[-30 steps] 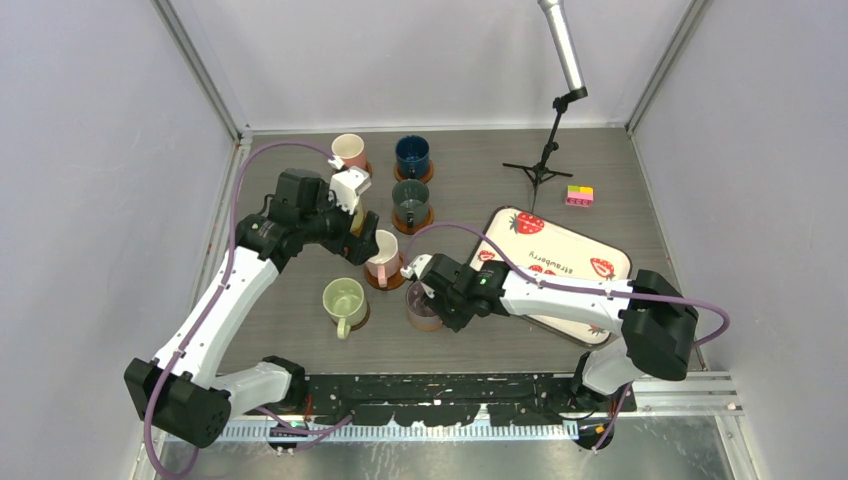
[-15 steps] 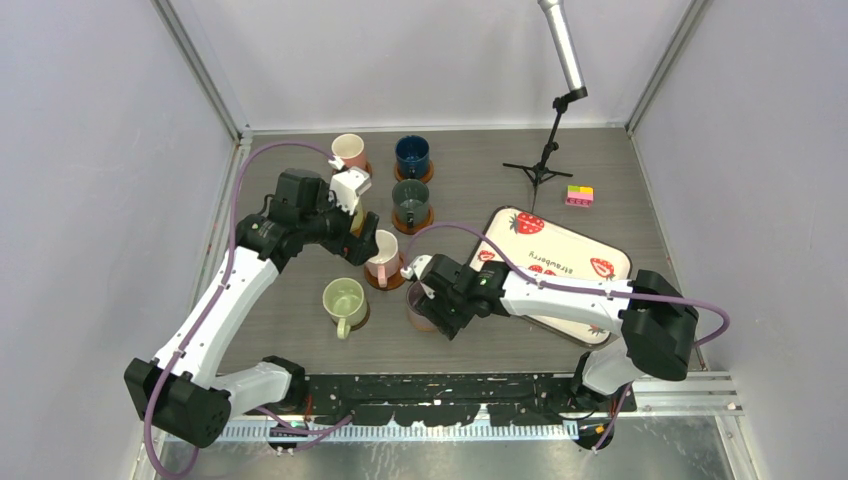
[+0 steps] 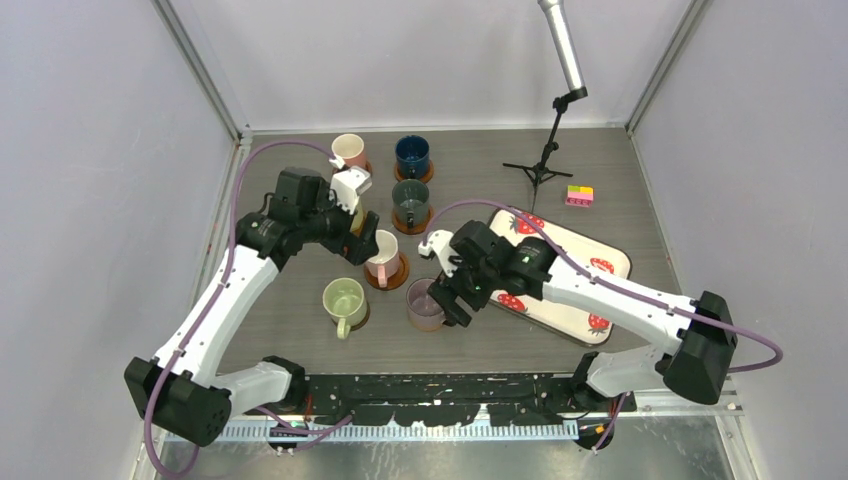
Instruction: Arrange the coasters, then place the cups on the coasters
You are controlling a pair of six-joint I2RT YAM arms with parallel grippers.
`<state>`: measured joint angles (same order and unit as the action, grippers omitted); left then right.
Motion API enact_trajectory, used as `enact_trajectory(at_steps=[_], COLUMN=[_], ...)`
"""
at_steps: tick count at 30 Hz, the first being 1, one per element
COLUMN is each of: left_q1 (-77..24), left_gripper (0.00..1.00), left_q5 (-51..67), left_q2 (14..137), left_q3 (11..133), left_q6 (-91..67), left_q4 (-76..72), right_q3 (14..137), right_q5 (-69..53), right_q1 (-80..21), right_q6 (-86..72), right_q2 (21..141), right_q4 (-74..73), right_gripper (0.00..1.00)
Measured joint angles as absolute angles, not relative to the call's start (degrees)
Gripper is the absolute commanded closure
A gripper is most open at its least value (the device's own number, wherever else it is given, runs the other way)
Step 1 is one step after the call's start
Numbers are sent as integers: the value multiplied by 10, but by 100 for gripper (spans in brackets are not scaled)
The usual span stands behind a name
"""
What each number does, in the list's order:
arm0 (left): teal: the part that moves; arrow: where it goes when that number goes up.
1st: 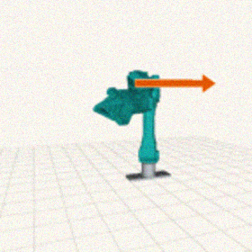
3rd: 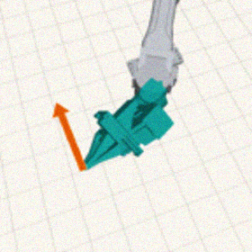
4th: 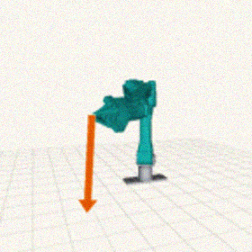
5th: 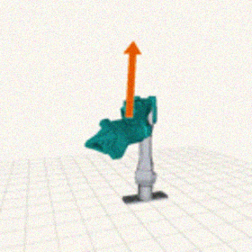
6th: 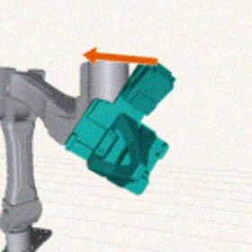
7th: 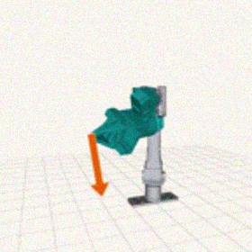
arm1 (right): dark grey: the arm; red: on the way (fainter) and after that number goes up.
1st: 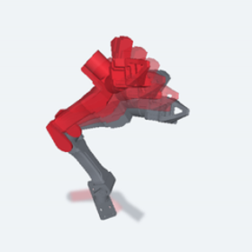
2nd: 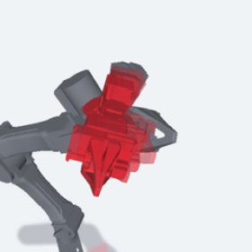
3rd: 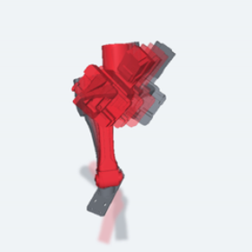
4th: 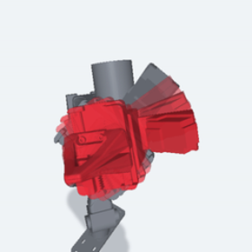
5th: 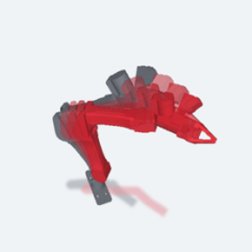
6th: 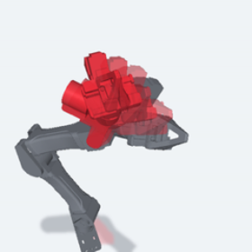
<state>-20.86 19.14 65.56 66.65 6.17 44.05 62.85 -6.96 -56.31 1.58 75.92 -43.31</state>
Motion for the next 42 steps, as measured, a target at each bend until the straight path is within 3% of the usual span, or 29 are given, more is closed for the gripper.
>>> enact_trajectory(at_steps=[19,42], left_q1=[-209,-209], left_gripper=[2,2], left_q5=[197,203], left_q2=[672,673], left_q3=[684,684], left_q6=[48,49], left_q4=[444,445], right_q3=[580,604], right_q5=[17,11], right_q1=[-530,-574], right_q6=[27,-15], right_q2=[786,840], right_q4=[-435,-409], right_gripper=[29,23])
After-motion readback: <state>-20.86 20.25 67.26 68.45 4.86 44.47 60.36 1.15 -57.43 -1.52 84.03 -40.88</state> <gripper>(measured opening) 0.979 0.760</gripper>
